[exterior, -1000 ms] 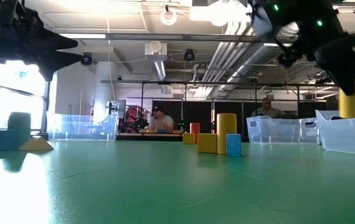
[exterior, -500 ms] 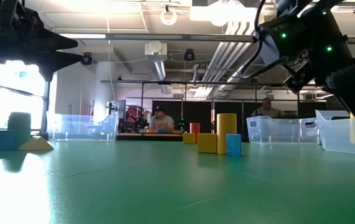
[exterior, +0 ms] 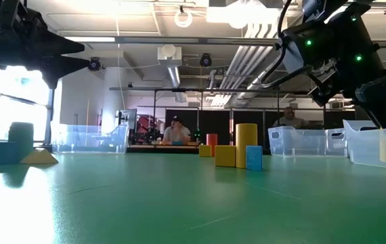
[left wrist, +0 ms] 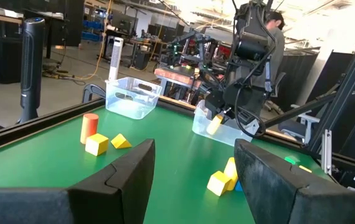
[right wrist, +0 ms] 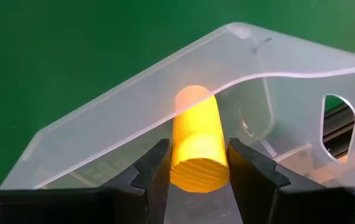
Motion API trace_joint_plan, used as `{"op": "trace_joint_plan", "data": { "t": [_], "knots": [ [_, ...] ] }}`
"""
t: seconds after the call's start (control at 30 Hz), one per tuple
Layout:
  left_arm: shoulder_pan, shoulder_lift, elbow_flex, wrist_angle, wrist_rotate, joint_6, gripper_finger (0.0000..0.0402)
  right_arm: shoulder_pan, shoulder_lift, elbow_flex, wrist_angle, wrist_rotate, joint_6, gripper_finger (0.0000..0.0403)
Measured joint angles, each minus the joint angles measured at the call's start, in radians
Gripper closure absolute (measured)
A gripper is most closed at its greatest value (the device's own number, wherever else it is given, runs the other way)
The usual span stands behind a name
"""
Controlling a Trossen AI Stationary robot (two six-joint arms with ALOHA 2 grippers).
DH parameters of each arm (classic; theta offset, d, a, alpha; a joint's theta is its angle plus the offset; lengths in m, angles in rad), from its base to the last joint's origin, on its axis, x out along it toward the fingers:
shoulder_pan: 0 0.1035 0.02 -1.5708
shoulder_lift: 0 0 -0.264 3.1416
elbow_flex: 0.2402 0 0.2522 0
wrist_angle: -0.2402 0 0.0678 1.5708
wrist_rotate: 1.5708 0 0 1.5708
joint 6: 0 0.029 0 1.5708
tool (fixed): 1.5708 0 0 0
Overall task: Sort blocks by size
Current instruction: Put the yellow cylindrical block into the bottom transparent bin, then put the yellow cube block into the top left transparent bin
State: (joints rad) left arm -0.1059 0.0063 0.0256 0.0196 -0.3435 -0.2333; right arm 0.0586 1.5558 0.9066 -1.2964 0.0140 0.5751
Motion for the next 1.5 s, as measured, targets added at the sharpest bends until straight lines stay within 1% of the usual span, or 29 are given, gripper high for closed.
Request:
{"op": "trace_joint_plan", "data": {
  "t": [0.13,0.57,0.77,0.9,1.07,1.23,1.37,1.43,1.5],
  "knots": [
    [0.000,0.000,0.000,0.000,0.000,0.000,0.0195,0.000,0.002,-0.003,0.016,0.033,0.011,0.0235],
    [0.000,0.000,0.000,0.000,0.000,0.000,0.0195,0.001,0.001,-0.002,-0.019,0.038,0.019,0.0160],
    [0.000,0.000,0.000,0.000,0.000,0.000,0.0195,0.001,-0.002,0.034,-0.097,0.040,0.023,0.0153],
    [0.000,0.000,0.000,0.000,0.000,0.000,0.0195,0.001,-0.039,0.070,-0.122,0.072,0.041,0.0153],
    [0.000,0.000,0.000,0.000,0.000,0.000,0.0195,0.029,-0.127,0.125,-0.150,0.145,0.115,0.0153],
    [0.000,0.000,0.000,0.000,0.000,-0.009,0.0195,0.115,-0.243,0.161,-0.121,0.248,0.234,0.0153],
    [0.000,0.000,0.000,0.000,-0.001,-0.058,0.0195,0.213,-0.312,0.151,0.019,0.377,0.307,0.0153],
    [0.000,0.000,0.000,0.000,-0.005,-0.072,0.0195,0.265,-0.330,0.132,0.128,0.449,0.305,0.0153],
    [0.000,0.000,0.000,0.005,-0.018,-0.071,0.0195,0.316,-0.333,0.108,0.256,0.506,0.267,0.0153]
  ]
}}
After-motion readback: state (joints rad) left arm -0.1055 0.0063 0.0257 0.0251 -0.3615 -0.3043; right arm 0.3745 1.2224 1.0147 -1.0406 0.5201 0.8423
